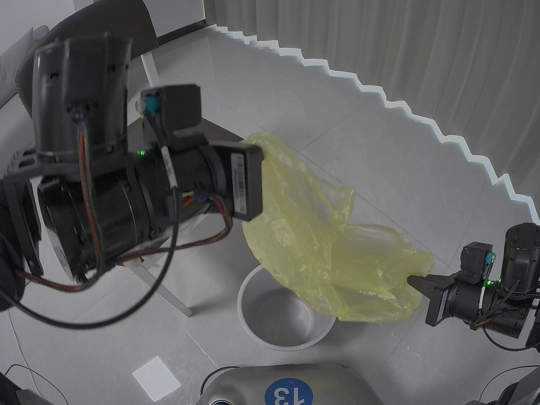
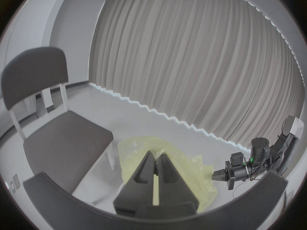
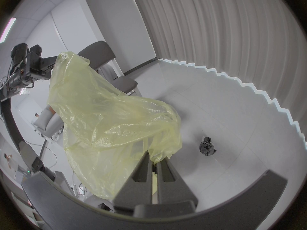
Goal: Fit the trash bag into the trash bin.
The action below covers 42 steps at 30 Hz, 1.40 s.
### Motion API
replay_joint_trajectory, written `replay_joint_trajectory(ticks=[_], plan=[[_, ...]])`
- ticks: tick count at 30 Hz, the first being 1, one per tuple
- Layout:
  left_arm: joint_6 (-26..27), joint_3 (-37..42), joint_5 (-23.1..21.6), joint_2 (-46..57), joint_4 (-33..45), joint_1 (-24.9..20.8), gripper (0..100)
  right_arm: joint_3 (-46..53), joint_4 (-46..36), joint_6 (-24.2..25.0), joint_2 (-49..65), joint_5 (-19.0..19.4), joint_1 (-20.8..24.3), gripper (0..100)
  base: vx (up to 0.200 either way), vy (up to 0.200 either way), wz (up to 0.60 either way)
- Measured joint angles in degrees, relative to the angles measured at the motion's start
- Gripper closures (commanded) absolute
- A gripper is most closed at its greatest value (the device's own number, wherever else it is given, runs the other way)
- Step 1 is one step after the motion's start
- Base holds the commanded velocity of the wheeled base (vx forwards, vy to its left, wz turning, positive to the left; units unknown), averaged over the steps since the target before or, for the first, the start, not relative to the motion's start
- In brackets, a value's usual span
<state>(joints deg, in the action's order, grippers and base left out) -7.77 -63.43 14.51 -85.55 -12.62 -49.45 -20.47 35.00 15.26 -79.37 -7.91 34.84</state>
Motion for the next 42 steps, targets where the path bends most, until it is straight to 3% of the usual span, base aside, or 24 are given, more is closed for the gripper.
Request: replay_joint_trajectory(ticks=[12,21,28,42], plan=[[-13.3,12.7,-2.8,-0.1,-6.2,2.8,100,-0.6,0.2,-4.0,-8.1,-0.1,0.2,100,0.0,0.0,0.0],[-14.6,21.2,-4.7,-3.6,-14.1,5.5,100,-4.2,1.5,-4.8,-16.0,0.2,0.2,100,0.0,0.0,0.0],[-14.8,23.5,-4.9,-9.3,-21.7,6.0,100,-4.8,2.7,-5.6,-20.2,0.5,-0.5,100,0.0,0.0,0.0],[-17.0,28.6,-5.6,-17.2,-29.8,6.6,100,-4.1,7.1,-5.8,-28.0,0.7,-2.0,100,0.0,0.0,0.0]])
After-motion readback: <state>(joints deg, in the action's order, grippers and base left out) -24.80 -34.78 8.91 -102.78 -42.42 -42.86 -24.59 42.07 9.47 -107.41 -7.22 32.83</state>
